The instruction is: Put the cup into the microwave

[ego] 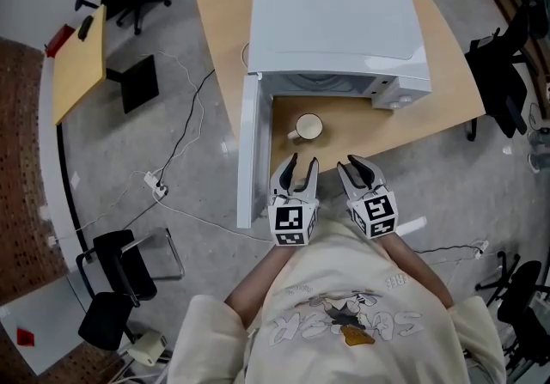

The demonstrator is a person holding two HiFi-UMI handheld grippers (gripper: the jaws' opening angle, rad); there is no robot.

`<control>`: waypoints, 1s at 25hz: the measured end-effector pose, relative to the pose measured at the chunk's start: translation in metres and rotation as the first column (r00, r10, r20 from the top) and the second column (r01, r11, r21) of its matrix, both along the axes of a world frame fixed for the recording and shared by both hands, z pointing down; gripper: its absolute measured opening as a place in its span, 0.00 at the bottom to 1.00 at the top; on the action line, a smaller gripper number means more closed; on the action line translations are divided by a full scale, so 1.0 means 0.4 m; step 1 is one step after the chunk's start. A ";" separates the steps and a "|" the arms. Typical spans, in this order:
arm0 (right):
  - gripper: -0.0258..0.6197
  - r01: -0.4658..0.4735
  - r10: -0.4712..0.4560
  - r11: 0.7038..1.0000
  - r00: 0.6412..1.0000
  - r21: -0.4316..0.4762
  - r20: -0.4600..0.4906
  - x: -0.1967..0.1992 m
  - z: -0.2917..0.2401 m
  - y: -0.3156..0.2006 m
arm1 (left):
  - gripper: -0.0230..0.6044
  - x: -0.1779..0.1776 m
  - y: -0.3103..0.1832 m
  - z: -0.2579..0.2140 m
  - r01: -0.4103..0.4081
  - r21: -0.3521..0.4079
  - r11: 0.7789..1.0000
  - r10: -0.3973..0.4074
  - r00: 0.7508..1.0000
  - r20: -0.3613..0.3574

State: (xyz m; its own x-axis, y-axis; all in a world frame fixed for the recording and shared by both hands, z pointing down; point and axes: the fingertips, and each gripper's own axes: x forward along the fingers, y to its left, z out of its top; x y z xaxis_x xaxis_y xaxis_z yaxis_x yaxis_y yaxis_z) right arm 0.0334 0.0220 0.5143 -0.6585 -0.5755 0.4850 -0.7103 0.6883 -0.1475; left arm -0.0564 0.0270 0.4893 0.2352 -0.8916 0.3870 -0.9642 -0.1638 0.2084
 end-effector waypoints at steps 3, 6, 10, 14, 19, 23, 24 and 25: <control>0.23 0.012 -0.012 1.000 1.000 -0.004 -0.013 -0.007 0.000 -0.014 | 0.44 0.008 -0.026 0.045 -0.024 -0.052 0.998 0.024 1.000 -0.002; 0.23 0.021 -0.022 1.000 1.000 -0.019 -0.021 0.003 0.003 -0.025 | 0.58 0.019 -0.072 0.089 -0.039 -0.081 0.996 0.043 0.998 0.040; 0.23 0.018 -0.019 0.999 0.999 -0.044 -0.028 0.028 0.018 -0.045 | 0.70 0.022 -0.147 0.159 -0.037 -0.093 0.995 0.045 0.996 0.081; 0.23 0.023 -0.025 0.999 0.999 -0.045 -0.039 0.046 0.019 -0.056 | 0.77 0.013 -0.204 0.221 -0.039 -0.113 0.993 0.052 0.992 0.114; 0.23 0.018 -0.022 0.998 0.998 -0.063 -0.062 0.079 0.038 -0.054 | 0.80 0.013 -0.251 0.330 -0.078 -0.171 0.982 0.107 0.980 0.169; 0.23 -0.014 0.008 0.997 0.998 -0.076 -0.070 0.112 0.050 -0.067 | 0.80 0.012 -0.278 0.363 -0.085 -0.200 0.976 0.125 0.973 0.196; 0.23 -0.022 0.016 0.997 0.997 -0.076 -0.070 0.117 0.048 -0.071 | 0.77 0.010 -0.282 0.365 -0.086 -0.205 0.975 0.128 0.970 0.205; 0.23 -0.029 0.024 0.997 0.997 -0.076 -0.070 0.122 0.046 -0.074 | 0.75 0.009 -0.283 0.365 -0.090 -0.208 0.974 0.135 0.968 0.213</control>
